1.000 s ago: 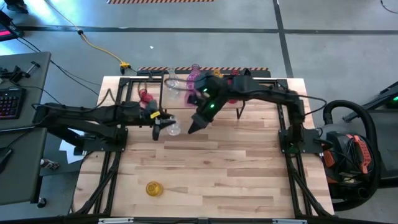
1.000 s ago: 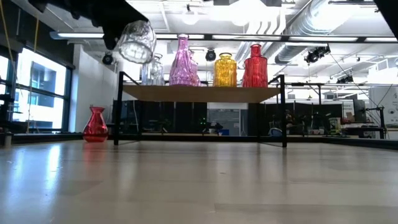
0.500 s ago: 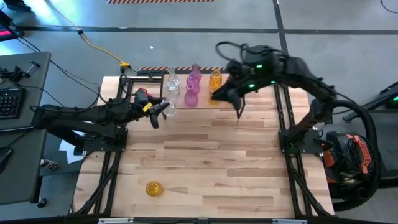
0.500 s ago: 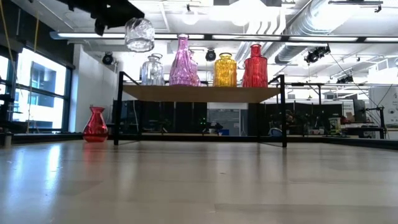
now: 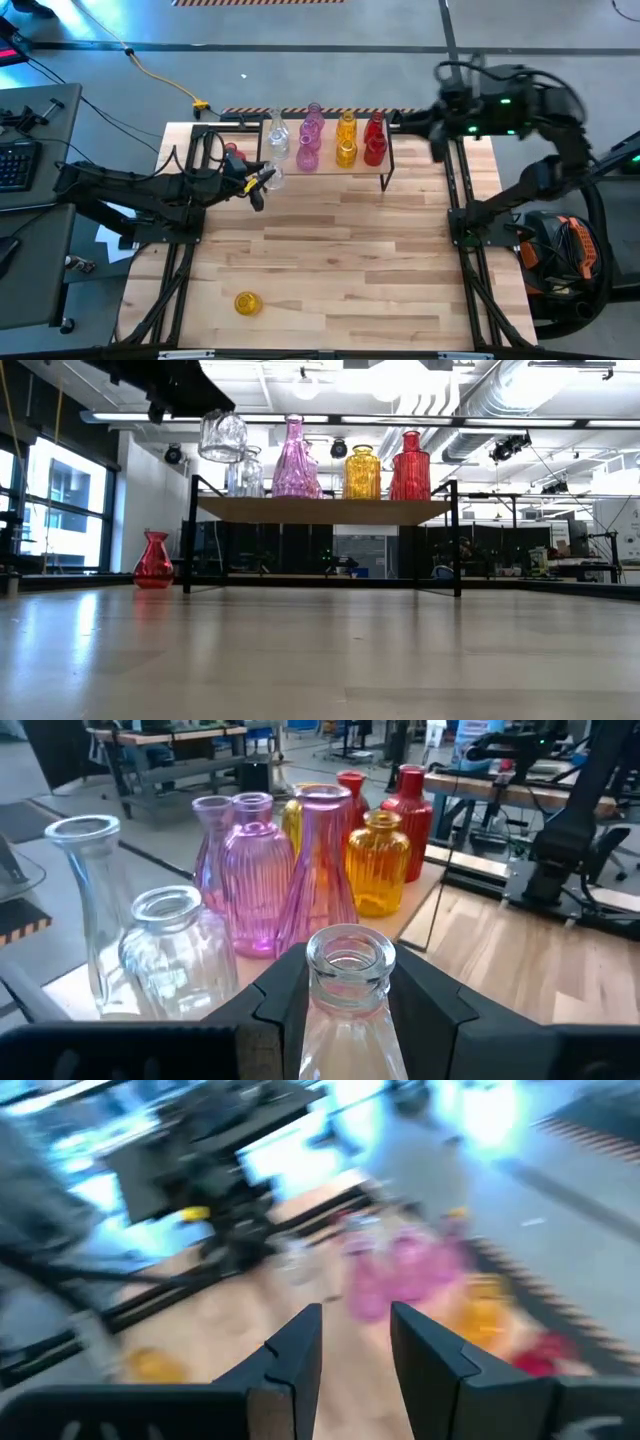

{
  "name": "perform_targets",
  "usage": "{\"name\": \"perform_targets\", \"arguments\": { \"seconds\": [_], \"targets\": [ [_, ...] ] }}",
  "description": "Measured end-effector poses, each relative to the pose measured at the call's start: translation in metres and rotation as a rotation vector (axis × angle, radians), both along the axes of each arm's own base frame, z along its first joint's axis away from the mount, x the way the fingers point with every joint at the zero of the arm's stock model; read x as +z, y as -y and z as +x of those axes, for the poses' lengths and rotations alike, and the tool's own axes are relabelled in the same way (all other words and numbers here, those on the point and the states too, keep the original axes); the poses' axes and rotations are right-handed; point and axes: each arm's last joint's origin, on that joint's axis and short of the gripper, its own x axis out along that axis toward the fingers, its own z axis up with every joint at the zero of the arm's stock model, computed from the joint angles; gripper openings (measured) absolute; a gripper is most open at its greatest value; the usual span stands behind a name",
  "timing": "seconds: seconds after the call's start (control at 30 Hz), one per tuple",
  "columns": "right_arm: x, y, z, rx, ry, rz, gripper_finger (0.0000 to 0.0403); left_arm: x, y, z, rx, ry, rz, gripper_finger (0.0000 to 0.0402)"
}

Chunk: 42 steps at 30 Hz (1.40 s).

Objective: Sort vases onto shelf
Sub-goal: Put the transparent vase on the shelf aligned with the other transparent vase

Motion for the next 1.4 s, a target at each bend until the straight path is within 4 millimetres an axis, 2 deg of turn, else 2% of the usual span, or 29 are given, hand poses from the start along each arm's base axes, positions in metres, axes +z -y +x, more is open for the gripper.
{"name": "perform_targets", "arguments": {
  "seconds": [0.17,0.33,0.4,0.57,0.77,0.87,1.1,1.4],
  "targets": [
    [-0.002,-0.003,-0.044,-0.127,-0.011,-0.12,0.0103,-0.015,-0.002,0.0,0.011,0.023,-0.028,0.0103],
    [-0.03,-0.01,-0.066,-0.043,0.055,-0.168,0.0103,-0.018,-0.006,0.0,0.011,0.045,-0.016,0.0103],
    [-0.048,-0.013,-0.07,0.03,0.105,-0.177,0.0103,-0.017,-0.009,0.0,0.025,0.054,-0.016,0.0103],
    [-0.107,-0.02,-0.077,0.196,0.23,-0.173,0.0103,-0.018,-0.015,0.0,0.03,0.051,-0.021,0.0104],
    [-0.168,-0.025,-0.088,0.291,0.436,-0.101,0.0103,-0.02,-0.022,0.006,-0.009,0.035,-0.001,0.0104],
    [-0.192,-0.026,-0.091,0.32,0.508,-0.071,0.0103,-0.022,-0.024,0.011,-0.017,0.009,0.031,0.0104],
    [-0.241,-0.026,-0.094,0.291,0.501,0.002,0.0103,-0.028,-0.032,0.017,0.015,-0.011,0.03,0.0104],
    [-0.28,-0.025,-0.089,0.282,0.52,0.035,0.0103,-0.027,-0.039,0.017,0.003,0.002,0.021,0.0104]
  ]
}}
